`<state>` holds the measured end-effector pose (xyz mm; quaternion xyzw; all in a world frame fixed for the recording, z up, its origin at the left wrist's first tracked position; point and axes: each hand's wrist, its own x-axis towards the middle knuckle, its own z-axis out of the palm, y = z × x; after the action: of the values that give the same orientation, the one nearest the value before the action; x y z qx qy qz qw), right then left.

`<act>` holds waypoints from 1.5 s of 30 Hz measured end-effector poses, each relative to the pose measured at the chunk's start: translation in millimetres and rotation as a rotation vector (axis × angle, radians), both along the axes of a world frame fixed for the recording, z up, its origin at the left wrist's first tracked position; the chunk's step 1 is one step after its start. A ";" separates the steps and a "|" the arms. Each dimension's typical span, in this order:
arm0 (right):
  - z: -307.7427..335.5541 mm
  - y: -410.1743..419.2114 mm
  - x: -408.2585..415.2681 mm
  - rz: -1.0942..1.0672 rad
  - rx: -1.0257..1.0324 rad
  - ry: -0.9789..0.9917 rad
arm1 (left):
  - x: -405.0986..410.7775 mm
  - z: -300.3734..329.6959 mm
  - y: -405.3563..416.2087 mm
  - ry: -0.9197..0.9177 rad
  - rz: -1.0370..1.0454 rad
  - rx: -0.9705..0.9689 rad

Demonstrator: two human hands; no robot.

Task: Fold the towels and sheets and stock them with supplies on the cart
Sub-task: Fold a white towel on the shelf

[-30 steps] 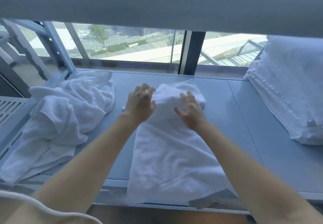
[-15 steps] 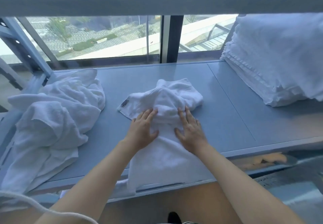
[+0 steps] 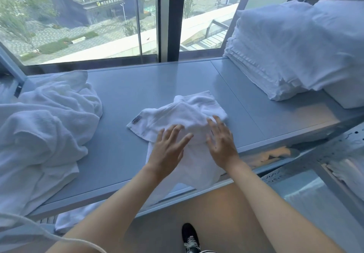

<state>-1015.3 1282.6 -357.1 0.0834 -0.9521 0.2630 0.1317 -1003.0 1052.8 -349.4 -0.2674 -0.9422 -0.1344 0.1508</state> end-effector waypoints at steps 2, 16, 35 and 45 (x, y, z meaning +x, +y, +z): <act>7.2 7.7 -19.6 -0.022 0.016 0.005 | -3.7 5.1 9.0 0.034 -0.024 -0.022; 21.2 51.2 -105.9 0.003 0.129 -0.013 | -45.5 26.2 1.4 0.140 0.095 0.056; -16.9 -34.2 -111.2 0.167 0.206 -0.311 | -40.5 14.2 -28.6 -0.425 0.323 0.012; -1.7 5.9 -27.6 0.292 0.064 -0.437 | 38.5 -12.0 -66.7 -0.493 0.089 0.050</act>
<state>-1043.0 1288.5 -358.8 0.1651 -0.9437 0.2605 -0.1192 -964.4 986.1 -361.5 -0.1807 -0.9577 -0.2122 -0.0713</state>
